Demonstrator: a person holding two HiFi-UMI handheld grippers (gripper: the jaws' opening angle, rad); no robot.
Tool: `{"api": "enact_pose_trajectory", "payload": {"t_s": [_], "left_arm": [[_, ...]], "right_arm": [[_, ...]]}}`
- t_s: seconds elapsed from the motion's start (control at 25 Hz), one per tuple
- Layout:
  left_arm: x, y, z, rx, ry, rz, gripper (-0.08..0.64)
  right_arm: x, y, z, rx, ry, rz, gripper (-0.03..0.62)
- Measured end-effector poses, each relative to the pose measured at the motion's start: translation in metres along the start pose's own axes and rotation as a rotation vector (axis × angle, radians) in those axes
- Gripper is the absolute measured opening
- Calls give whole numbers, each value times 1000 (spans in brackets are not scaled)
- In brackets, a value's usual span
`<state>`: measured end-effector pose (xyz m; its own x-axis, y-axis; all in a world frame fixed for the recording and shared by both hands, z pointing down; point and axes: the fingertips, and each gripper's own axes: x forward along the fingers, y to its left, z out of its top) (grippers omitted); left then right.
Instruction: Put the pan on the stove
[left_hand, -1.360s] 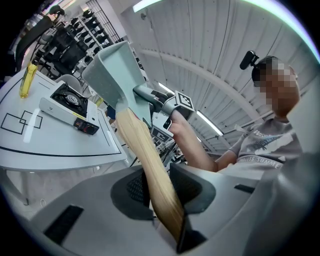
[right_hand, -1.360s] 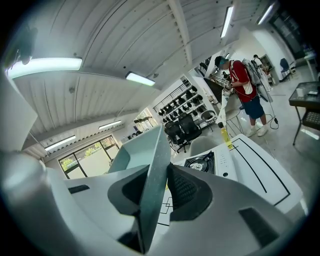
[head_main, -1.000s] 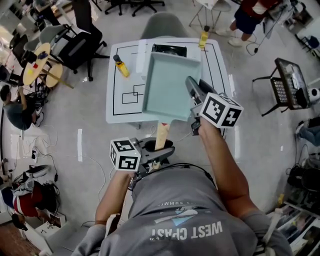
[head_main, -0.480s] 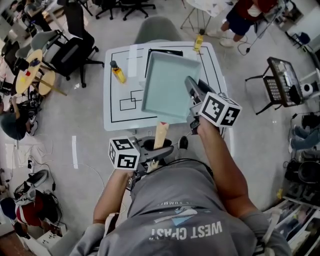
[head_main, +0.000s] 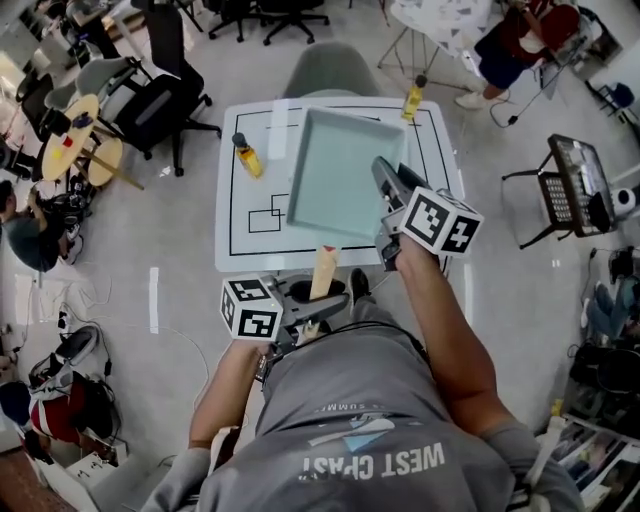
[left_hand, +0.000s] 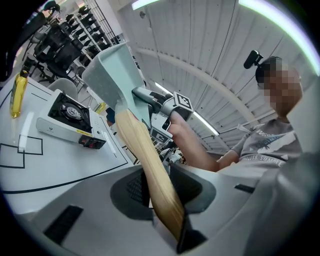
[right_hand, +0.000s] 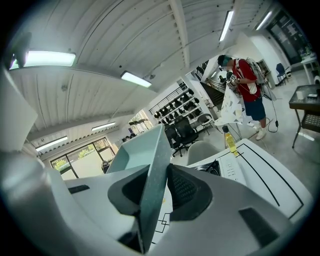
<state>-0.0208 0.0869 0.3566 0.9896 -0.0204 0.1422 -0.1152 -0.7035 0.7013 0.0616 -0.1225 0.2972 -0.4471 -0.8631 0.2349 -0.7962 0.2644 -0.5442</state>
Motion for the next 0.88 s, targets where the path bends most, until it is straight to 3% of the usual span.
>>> {"api": "enact_pose_trajectory", "payload": {"t_s": [0.88], "left_arm": [[19,57,43,-42,-21,21,96]], "right_arm": [[67,-38,19,0,61,4,91]]}}
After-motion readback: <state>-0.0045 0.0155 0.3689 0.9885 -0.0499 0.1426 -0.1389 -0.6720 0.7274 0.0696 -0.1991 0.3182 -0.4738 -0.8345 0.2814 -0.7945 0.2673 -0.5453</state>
